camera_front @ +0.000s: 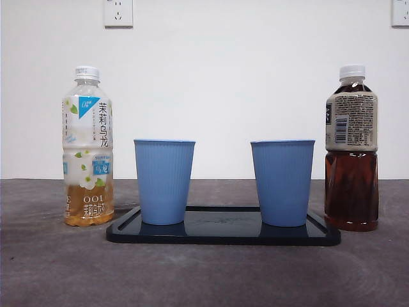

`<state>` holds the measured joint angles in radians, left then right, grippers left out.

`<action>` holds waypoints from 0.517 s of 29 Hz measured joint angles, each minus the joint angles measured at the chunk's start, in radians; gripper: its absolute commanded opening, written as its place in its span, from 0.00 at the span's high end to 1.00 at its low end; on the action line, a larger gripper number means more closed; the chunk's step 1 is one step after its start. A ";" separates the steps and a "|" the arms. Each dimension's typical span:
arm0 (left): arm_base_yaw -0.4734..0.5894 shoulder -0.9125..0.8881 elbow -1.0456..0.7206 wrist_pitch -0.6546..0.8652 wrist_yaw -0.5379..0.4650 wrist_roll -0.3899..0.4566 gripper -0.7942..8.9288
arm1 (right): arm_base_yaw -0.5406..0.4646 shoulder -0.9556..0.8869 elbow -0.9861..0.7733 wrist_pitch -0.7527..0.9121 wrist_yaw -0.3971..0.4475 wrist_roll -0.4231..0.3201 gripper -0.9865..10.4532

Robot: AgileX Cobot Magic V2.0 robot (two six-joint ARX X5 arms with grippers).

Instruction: Pour the drink into the cup

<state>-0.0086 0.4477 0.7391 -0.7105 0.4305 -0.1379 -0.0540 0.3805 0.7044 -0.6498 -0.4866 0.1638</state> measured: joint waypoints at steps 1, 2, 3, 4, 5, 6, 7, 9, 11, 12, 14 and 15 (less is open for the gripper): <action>0.000 0.019 0.013 -0.023 0.026 0.018 0.91 | 0.000 0.017 0.013 -0.023 -0.018 -0.012 0.91; -0.001 0.040 0.027 -0.049 0.055 0.039 0.91 | 0.002 0.039 0.029 -0.055 -0.040 -0.029 0.91; -0.004 0.060 0.038 -0.074 0.079 0.057 0.91 | 0.007 0.061 0.045 -0.093 -0.058 -0.047 0.91; -0.009 0.076 0.045 -0.093 0.099 0.074 0.91 | 0.012 0.074 0.053 -0.116 -0.066 -0.057 0.91; -0.017 0.090 0.050 -0.111 0.119 0.090 0.91 | 0.024 0.090 0.064 -0.150 -0.073 -0.068 0.91; -0.026 0.104 0.054 -0.132 0.138 0.105 0.91 | 0.036 0.106 0.073 -0.187 -0.082 -0.080 0.91; -0.035 0.114 0.055 -0.148 0.152 0.115 0.91 | 0.049 0.120 0.082 -0.226 -0.087 -0.092 0.91; -0.053 0.128 0.055 -0.180 0.165 0.133 0.91 | 0.074 0.143 0.094 -0.292 -0.087 -0.117 0.91; -0.069 0.134 0.055 -0.201 0.168 0.150 0.91 | 0.095 0.156 0.095 -0.335 -0.087 -0.136 0.91; -0.075 0.134 0.055 -0.204 0.169 0.154 0.91 | 0.106 0.159 0.095 -0.348 -0.087 -0.143 0.91; -0.084 0.134 0.055 -0.201 0.170 0.159 0.91 | 0.127 0.163 0.095 -0.351 -0.087 -0.154 0.91; -0.086 0.134 0.055 -0.199 0.170 0.162 0.89 | 0.132 0.163 0.095 -0.351 -0.087 -0.158 0.91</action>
<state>-0.0948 0.5812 0.7937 -0.9096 0.6003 0.0242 0.0780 0.5438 0.7990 -1.0008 -0.5735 0.0055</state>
